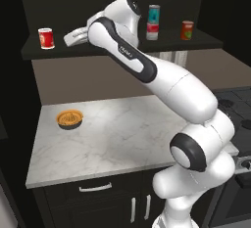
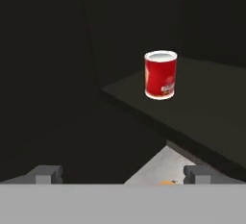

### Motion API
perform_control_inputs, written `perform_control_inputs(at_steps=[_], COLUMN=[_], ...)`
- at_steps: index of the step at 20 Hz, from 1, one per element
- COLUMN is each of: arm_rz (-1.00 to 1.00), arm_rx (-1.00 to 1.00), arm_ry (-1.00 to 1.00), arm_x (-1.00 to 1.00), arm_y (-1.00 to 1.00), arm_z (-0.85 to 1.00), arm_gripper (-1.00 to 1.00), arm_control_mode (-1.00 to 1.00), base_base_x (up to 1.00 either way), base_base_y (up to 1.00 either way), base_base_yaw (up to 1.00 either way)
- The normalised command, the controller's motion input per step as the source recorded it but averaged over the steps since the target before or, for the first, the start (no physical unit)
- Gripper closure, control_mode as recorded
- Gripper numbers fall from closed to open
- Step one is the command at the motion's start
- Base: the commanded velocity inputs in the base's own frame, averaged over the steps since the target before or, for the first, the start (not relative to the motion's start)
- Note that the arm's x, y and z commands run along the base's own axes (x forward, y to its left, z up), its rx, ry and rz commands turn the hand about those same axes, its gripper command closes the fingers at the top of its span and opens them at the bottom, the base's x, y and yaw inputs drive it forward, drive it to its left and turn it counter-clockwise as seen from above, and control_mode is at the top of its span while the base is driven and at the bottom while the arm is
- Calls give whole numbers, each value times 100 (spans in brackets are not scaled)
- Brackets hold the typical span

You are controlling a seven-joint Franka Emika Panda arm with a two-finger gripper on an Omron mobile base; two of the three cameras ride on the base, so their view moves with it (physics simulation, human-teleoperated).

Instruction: Stack two cans on top of the other two cans in the cabinet.

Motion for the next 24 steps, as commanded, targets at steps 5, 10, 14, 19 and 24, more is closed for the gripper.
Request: perform_control_inputs(at_steps=[5, 10, 14, 19, 24], arm_rz=[-18, -10, -7, -3, 0], arm_rx=[0, 0, 0, 0, 0], arm_ry=[0, 2, 4, 2, 0], arm_x=[0, 8, 12, 19, 19], arm_y=[22, 3, 6, 3, 6], arm_z=[-3, -1, 0, 0, 0], arm_gripper=[-100, -100, -100, -100, -100], arm_control_mode=[-100, -100, -100, -100, -100], base_base_x=[0, 0, 0, 0, 0], base_base_y=[0, 0, 0, 0, 0], base_base_yaw=[0, 0, 0, 0, 0])
